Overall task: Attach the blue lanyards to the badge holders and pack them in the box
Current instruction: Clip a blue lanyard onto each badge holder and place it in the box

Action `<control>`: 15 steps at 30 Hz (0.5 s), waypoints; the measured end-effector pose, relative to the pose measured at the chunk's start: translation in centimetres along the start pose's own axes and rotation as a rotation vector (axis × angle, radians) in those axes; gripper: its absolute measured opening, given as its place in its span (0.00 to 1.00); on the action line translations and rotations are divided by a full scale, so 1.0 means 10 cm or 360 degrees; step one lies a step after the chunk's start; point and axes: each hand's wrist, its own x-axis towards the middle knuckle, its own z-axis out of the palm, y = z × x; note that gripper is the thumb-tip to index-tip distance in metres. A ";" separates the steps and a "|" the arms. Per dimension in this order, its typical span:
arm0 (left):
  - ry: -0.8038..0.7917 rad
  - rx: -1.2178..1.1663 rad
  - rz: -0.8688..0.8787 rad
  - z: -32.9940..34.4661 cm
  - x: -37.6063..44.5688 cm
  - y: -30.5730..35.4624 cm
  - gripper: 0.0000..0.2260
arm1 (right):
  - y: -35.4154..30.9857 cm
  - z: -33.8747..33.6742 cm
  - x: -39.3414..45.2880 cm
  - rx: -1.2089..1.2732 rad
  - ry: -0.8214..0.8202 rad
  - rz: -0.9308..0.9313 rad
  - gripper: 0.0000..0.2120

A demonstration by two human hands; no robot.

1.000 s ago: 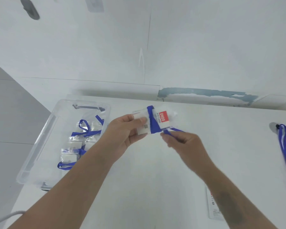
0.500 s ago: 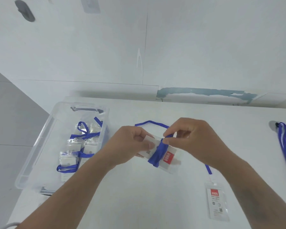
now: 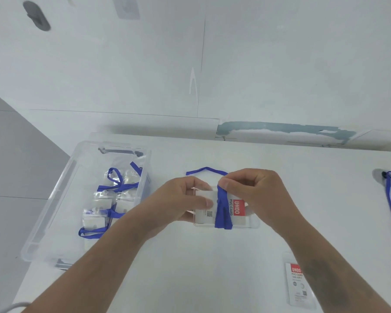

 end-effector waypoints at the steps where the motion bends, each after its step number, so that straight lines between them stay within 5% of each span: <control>1: -0.0014 0.0068 0.0002 0.00 -0.01 0.02 0.09 | -0.02 -0.01 0.00 -0.0054 -0.0056 -0.0029 0.02; 6: 0.0046 0.0366 0.0085 0.07 -0.01 0.16 0.09 | -0.11 -0.05 0.02 -0.0261 -0.0268 -0.0111 0.02; 15: 0.0285 0.0134 0.0085 0.13 0.04 0.15 0.04 | -0.06 -0.11 0.08 -0.0024 -0.0015 -0.0134 0.04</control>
